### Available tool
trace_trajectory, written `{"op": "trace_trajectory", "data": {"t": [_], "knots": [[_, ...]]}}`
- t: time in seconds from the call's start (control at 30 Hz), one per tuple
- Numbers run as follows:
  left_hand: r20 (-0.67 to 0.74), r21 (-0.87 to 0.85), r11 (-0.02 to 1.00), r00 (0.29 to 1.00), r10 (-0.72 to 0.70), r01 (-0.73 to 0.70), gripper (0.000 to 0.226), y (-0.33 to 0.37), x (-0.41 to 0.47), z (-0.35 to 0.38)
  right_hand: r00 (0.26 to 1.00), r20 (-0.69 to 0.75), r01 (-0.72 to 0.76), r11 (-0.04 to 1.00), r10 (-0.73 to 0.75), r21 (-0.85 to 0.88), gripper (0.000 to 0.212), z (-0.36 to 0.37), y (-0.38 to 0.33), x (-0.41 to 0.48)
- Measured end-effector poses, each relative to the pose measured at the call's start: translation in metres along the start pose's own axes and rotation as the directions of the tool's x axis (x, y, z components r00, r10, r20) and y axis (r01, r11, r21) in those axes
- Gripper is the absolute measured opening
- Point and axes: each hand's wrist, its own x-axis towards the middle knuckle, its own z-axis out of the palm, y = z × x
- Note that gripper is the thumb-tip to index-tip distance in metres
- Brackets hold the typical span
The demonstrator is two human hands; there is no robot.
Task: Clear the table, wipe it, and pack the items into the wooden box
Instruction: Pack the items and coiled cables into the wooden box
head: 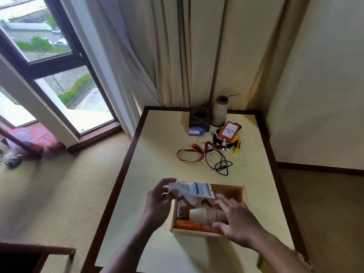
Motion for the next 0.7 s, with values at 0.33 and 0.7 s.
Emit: {"op": "trace_trajectory", "data": {"t": [0.33, 0.7], "knots": [[0.400, 0.777, 0.353, 0.842, 0.362, -0.521, 0.046, -0.032, 0.023, 0.038, 0.992, -0.120, 0.023, 0.998, -0.031, -0.060, 0.066, 0.042, -0.007, 0.021], [0.500, 0.841, 0.087, 0.828, 0.255, -0.534, 0.044, -0.031, 0.039, 0.026, 0.997, -0.079, -0.008, 0.995, 0.016, 0.103, 0.057, 0.039, 0.020, 0.019]]}}
